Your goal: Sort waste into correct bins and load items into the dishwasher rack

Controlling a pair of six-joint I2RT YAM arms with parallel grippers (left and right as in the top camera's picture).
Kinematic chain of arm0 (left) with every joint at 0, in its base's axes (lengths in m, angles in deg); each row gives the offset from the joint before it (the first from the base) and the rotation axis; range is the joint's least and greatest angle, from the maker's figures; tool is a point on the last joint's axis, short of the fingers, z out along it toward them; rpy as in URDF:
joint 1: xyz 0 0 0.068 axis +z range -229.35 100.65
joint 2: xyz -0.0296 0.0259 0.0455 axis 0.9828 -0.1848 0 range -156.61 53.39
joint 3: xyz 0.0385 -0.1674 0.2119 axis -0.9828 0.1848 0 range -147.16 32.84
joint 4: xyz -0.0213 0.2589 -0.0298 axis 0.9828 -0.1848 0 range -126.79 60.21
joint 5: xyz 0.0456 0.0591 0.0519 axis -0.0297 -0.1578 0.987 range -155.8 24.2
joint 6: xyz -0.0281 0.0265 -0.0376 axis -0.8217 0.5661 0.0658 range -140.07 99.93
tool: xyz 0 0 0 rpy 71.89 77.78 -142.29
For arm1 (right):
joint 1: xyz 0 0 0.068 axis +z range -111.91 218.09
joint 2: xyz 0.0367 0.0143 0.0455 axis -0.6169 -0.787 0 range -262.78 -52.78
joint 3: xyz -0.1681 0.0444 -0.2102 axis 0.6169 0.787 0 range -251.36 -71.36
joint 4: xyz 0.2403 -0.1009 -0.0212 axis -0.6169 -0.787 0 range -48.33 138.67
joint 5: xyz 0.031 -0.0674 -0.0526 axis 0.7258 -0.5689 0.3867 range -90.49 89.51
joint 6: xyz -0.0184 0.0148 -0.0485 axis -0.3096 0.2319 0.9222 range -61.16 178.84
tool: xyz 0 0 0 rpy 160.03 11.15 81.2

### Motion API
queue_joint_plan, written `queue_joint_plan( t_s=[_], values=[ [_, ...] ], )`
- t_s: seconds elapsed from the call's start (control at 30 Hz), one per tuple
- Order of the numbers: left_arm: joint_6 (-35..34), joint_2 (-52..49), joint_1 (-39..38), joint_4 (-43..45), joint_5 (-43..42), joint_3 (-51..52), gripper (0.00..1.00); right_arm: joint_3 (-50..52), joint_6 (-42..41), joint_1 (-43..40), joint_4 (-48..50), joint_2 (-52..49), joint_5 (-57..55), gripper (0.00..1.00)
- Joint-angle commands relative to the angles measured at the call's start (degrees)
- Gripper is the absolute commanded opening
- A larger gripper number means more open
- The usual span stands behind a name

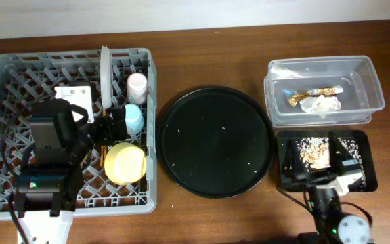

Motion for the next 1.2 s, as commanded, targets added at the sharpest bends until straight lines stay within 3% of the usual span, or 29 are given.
queue_joint_plan(
  t_s=[0.0, 0.13, 0.23, 0.97, 1.17],
  values=[
    [-0.52, 0.24, 0.09, 0.09, -0.46, -0.61, 0.99, 5.18, -8.48, -0.22, 0.94, 0.7, -6.82, 0.99],
    [-0.52, 0.22, 0.09, 0.09, -0.46, -0.61, 0.99, 6.29, -7.28, 0.74, -2.82, 0.7, -8.81, 0.99],
    [-0.52, 0.22, 0.09, 0.09, -0.46, -0.61, 0.99, 6.29, -5.01, 1.18, -12.44, 0.7, -7.23, 0.99],
    [-0.52, 1.03, 0.02, -0.13, -0.52, -0.31, 0.99, 6.29, -5.03, 1.14, -12.44, 0.57, -7.1, 0.99],
    [-0.09, 22.08, 0.11, -1.38, 2.23, 5.49, 0.99, 6.29, -5.03, 1.14, -12.44, 0.57, -7.1, 0.99]
  ],
)
